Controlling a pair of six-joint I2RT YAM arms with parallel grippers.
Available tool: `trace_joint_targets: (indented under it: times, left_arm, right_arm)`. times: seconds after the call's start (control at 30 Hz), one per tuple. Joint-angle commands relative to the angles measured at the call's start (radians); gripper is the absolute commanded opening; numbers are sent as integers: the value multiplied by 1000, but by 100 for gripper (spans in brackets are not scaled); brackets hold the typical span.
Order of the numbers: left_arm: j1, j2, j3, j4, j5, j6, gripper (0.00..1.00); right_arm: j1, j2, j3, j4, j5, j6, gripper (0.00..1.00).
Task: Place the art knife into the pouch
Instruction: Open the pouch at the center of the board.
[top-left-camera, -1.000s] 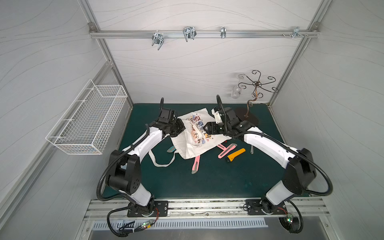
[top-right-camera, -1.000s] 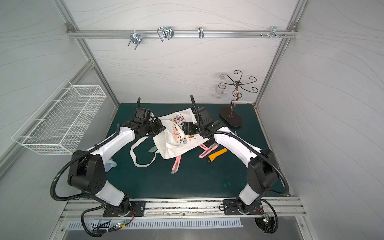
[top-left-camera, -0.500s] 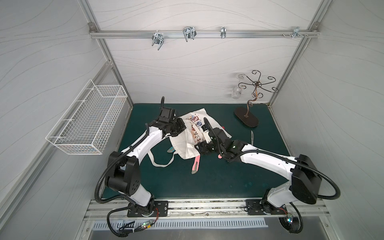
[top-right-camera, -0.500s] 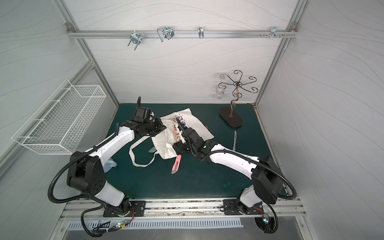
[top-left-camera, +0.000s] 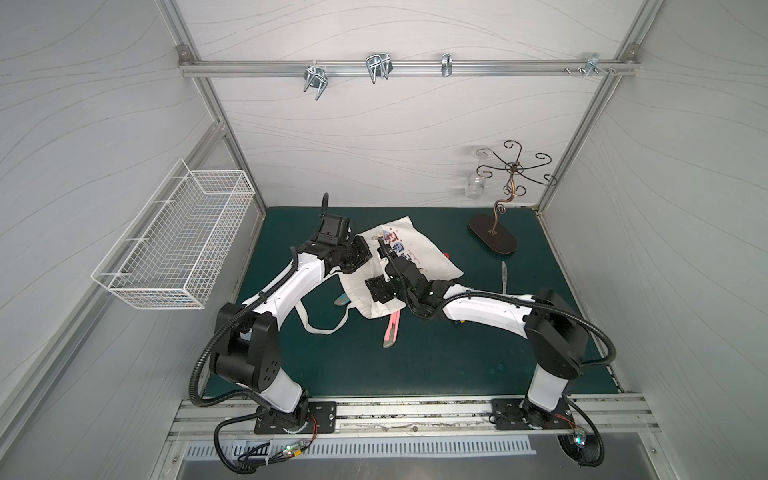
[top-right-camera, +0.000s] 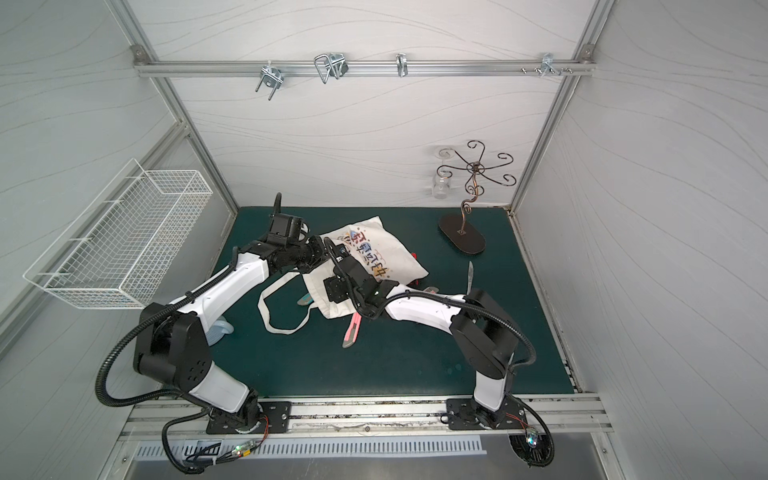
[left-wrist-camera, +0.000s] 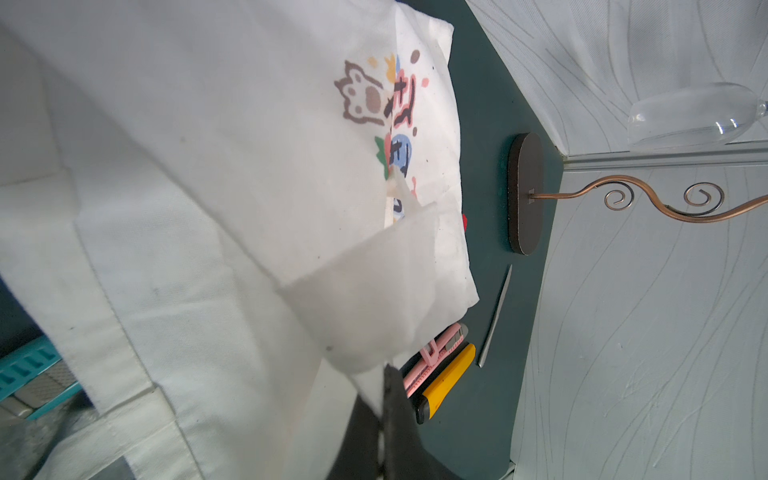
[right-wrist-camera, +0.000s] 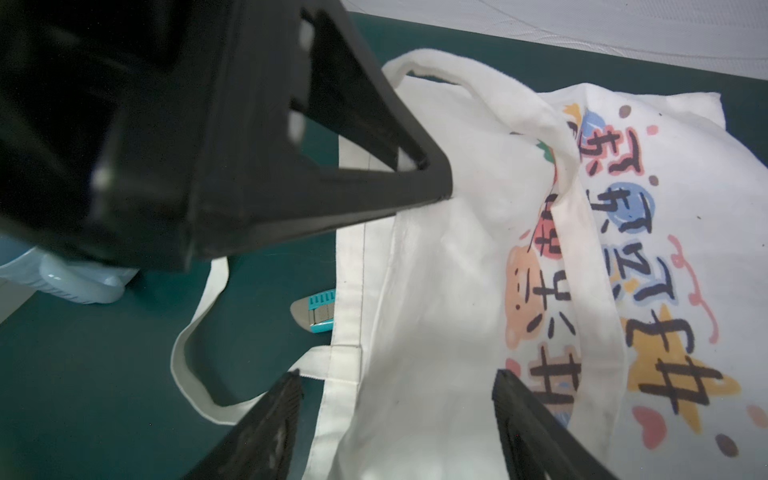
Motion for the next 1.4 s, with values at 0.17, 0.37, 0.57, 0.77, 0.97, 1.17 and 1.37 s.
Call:
trace_joint_targets:
  times: [0.17,0.37,0.57,0.77,0.97,1.17,1.37]
  left_arm:
    - [-3,-35,20,17,-9,-2,0]
    - [-4,-34,27,8,-14,1,0]
    - [-3,-29,27,7,-11,-3,0]
    - [-4,-34,24,-2,-12,3,0]
    - [11,-37,42,-8,-4,5,0]
    - [104,-65,159,-62,43,15,22]
    - [187,-127,230,-122,56,50,36]
  right_arm:
    - [-25,85,38,110,94,-22,69]
    - [-45,113,42,137,103,-7,63]
    - [-64,145,58,150,95,8,46]
    - [-76,164,97,143,69,3,11]
    - [-99,135,101,115,6,26,0]
    - [-170,76,118,24,-145,98,0]
    - [-280,47,217,-100,-342,178,0]
